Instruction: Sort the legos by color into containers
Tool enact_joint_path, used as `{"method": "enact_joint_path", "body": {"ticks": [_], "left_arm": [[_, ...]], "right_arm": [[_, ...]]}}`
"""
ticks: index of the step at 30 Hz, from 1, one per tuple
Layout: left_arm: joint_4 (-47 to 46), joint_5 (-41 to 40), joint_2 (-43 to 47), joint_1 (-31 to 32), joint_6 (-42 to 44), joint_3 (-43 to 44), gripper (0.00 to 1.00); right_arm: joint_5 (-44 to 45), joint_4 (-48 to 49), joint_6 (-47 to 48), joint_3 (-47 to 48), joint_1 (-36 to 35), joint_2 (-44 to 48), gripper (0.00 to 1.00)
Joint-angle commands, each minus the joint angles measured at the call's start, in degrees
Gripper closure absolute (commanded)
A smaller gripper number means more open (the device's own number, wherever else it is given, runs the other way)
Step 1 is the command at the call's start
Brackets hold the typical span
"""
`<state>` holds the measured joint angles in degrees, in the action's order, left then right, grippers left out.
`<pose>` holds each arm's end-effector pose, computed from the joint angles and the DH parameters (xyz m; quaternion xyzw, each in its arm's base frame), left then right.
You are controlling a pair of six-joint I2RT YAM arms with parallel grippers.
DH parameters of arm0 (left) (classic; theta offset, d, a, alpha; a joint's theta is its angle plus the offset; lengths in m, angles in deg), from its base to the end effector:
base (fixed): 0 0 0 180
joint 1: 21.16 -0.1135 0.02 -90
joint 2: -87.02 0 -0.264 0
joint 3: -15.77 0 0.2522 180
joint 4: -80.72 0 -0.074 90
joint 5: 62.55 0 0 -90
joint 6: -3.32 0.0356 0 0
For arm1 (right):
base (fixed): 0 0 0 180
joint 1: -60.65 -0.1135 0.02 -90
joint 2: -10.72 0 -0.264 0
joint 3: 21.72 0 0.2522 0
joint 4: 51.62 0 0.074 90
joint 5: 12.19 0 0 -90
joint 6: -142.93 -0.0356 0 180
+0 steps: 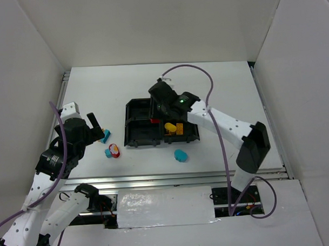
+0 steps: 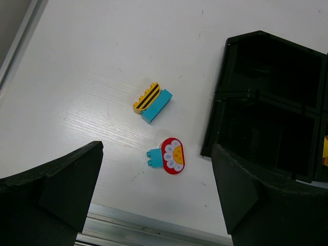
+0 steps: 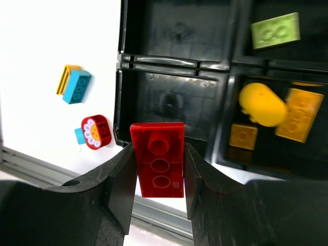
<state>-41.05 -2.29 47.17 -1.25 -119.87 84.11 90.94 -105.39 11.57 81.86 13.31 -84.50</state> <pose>0.1283 -0.0277 0.3509 -0.2246 0.8154 -0.0183 0.5332 0.2566 0.2665 0.3357 -0.0046 0.9202 0.1878 0.3435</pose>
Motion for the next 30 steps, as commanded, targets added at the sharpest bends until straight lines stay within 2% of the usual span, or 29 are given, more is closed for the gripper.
{"method": "enact_joint_path", "body": {"ticks": [1,8,10,12,17,20,23,26,27,29,30], "left_arm": [[-1.67,-1.38,0.92,-0.39,-0.12,0.08,0.0],[-1.84,-1.38,0.92,-0.39,-0.12,0.17,0.01],[-1.75,-1.38,0.83,-0.39,-0.12,0.17,0.01],[-1.58,-1.64,0.74,-0.39,-0.21,0.17,0.0],[-1.49,-1.82,0.83,-0.39,-0.38,0.26,0.0],[-1.23,-2.08,0.74,-0.39,-0.56,0.34,0.0],[-0.7,-3.13,0.74,-0.39,-1.17,0.43,0.01],[2.97,-9.09,1.88,-0.39,-4.94,1.92,0.0],[4.38,-13.46,2.5,-0.39,-8.26,2.19,0.01],[8.68,-17.36,4.69,-0.39,-12.05,3.24,0.01],[9.92,-19.98,5.66,-0.39,-14.95,3.33,0.01]], "right_arm": [[1.72,-1.91,-0.91,5.44,-2.58,-6.79,1.0],[2.78,-5.7,0.32,13.36,-4.87,-16.66,0.92],[2.35,-5.26,0.32,13.28,-5.23,-17.72,0.84],[2.52,-5.26,0.06,13.19,-5.32,-18.33,0.64],[2.96,-4.99,0.67,14.15,-5.4,-18.95,0.4],[3.75,-6.48,1.11,16.61,-5.49,-19.92,0.31],[4.01,-6.66,1.72,18.11,-6.01,-19.48,0.27],[3.4,-5.0,3.74,18.46,-7.68,-17.64,0.24],[2.88,-3.08,5.4,18.03,-9.6,-17.2,0.18],[2.43,-2.01,6.73,18.46,-11.72,-17.8,0.0],[2.34,-2.26,7.61,20.11,-13.82,-18.59,0.0]]}}
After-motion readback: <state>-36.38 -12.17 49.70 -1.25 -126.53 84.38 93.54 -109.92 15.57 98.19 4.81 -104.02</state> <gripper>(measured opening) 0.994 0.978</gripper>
